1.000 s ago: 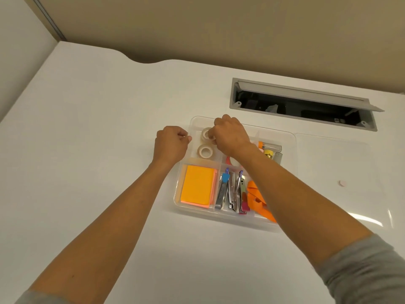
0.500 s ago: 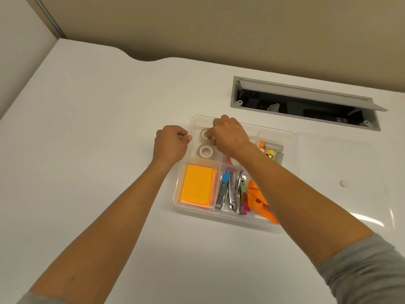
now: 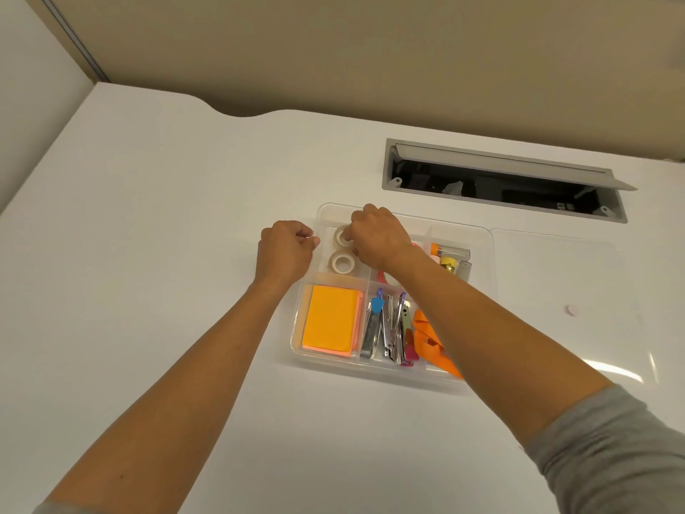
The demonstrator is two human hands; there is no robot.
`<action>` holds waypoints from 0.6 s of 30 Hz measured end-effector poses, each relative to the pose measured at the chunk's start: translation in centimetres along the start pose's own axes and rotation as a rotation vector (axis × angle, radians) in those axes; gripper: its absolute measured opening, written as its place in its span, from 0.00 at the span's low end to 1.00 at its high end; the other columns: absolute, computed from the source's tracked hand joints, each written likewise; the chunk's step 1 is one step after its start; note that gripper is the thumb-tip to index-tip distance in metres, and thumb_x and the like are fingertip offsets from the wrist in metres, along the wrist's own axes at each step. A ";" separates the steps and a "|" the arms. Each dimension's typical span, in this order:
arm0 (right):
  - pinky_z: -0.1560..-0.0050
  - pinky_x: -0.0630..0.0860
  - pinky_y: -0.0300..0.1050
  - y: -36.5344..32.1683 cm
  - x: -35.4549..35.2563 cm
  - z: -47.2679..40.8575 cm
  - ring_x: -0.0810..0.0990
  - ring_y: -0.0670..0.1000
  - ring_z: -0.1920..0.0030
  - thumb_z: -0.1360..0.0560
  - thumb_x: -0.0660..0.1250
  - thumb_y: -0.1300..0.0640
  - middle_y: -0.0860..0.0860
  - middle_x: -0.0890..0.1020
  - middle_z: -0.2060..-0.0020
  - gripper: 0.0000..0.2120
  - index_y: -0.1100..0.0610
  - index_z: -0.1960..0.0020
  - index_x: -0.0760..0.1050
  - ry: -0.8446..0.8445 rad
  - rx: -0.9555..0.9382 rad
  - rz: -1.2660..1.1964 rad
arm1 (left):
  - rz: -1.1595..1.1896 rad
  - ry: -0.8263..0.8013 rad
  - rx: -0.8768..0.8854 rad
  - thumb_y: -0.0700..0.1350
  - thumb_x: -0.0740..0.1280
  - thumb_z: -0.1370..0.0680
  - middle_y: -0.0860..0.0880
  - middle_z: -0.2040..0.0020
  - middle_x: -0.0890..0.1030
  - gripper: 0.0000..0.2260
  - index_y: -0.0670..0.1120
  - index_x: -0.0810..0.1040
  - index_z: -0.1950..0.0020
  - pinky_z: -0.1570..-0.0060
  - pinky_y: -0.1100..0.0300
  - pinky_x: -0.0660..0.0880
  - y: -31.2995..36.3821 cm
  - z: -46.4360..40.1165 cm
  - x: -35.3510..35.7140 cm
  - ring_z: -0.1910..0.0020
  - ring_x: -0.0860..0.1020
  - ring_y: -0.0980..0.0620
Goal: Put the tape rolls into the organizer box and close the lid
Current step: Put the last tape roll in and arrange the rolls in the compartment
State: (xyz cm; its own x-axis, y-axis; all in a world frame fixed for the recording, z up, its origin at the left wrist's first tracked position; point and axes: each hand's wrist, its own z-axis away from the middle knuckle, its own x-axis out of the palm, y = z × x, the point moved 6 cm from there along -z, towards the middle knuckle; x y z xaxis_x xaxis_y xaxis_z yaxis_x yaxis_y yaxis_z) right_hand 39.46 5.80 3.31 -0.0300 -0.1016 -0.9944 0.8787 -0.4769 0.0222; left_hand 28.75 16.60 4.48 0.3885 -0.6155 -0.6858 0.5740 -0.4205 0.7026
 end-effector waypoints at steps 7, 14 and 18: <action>0.51 0.70 0.48 2.0 -2.8 4.2 0.75 0.57 0.47 0.26 0.70 0.58 0.56 0.79 0.47 0.17 0.55 0.38 0.76 0.203 0.196 -0.330 | 0.050 -0.024 0.020 0.50 0.66 0.22 0.42 0.51 0.85 0.14 0.40 0.82 0.46 0.46 0.47 0.79 -0.1 0.9 -0.8 0.53 0.82 0.42; 0.50 0.75 0.44 6.7 -2.8 17.0 0.77 0.49 0.51 0.24 0.67 0.50 0.50 0.81 0.47 0.12 0.51 0.42 0.78 0.486 0.651 -0.630 | -0.021 0.000 0.017 0.50 0.66 0.22 0.42 0.41 0.81 0.18 0.42 0.76 0.36 0.42 0.50 0.73 -0.8 5.4 -1.0 0.42 0.78 0.43; 0.54 0.75 0.42 8.7 -1.9 25.5 0.78 0.46 0.56 0.25 0.68 0.51 0.49 0.81 0.52 0.10 0.53 0.46 0.79 0.647 0.900 -0.696 | -0.003 0.007 -0.009 0.50 0.67 0.23 0.42 0.41 0.81 0.19 0.43 0.74 0.35 0.41 0.46 0.74 -2.2 8.7 -0.6 0.42 0.78 0.41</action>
State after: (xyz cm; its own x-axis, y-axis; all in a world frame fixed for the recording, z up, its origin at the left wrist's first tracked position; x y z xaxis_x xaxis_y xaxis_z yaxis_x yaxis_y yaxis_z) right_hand 35.04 -20.42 8.03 0.1080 0.7165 -0.6891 0.1404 -0.6973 -0.7029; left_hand 20.91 12.13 5.01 0.3917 -0.6095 -0.6893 0.5819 -0.4161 0.6987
